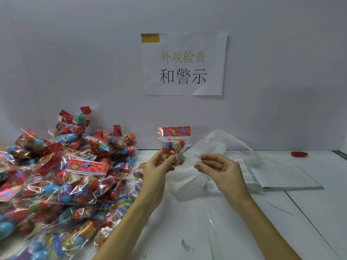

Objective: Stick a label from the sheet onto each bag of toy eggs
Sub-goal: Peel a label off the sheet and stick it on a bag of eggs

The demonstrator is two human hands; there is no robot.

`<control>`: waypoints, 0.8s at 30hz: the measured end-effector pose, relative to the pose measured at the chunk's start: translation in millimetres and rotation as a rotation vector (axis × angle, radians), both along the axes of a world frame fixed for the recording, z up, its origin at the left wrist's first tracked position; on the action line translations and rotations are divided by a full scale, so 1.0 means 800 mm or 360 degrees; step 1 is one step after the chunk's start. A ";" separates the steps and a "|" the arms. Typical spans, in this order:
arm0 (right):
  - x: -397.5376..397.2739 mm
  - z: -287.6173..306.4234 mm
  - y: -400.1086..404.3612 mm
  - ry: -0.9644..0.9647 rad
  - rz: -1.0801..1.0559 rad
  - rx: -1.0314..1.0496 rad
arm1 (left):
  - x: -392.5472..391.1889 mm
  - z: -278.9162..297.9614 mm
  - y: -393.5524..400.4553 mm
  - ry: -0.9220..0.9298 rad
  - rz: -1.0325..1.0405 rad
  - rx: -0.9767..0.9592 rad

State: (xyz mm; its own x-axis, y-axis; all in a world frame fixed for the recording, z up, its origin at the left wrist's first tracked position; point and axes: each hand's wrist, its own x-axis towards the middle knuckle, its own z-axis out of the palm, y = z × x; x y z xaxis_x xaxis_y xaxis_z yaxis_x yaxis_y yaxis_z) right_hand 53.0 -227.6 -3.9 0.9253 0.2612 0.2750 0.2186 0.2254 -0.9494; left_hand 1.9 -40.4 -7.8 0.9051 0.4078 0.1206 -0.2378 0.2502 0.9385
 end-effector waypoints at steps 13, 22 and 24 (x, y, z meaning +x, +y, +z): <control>-0.002 -0.002 0.004 0.0107 0.0081 -0.0093 | 0.002 -0.003 -0.006 -0.0017 -0.0059 -0.0057; -0.007 0.004 0.007 0.0155 0.0136 -0.0005 | 0.004 -0.006 -0.007 -0.0005 -0.0070 -0.0077; -0.008 0.003 0.007 0.0087 0.0141 -0.0052 | 0.005 -0.007 -0.007 0.0007 -0.0071 -0.0075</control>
State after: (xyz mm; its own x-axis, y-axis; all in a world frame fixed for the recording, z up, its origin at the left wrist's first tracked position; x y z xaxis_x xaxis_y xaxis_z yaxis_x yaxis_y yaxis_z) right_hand 46.4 -221.9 -1.5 0.9116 0.3504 0.2151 0.1471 0.2105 -0.9665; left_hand 5.6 -46.1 -13.3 0.9229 0.3723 0.0979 -0.2211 0.3044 0.9265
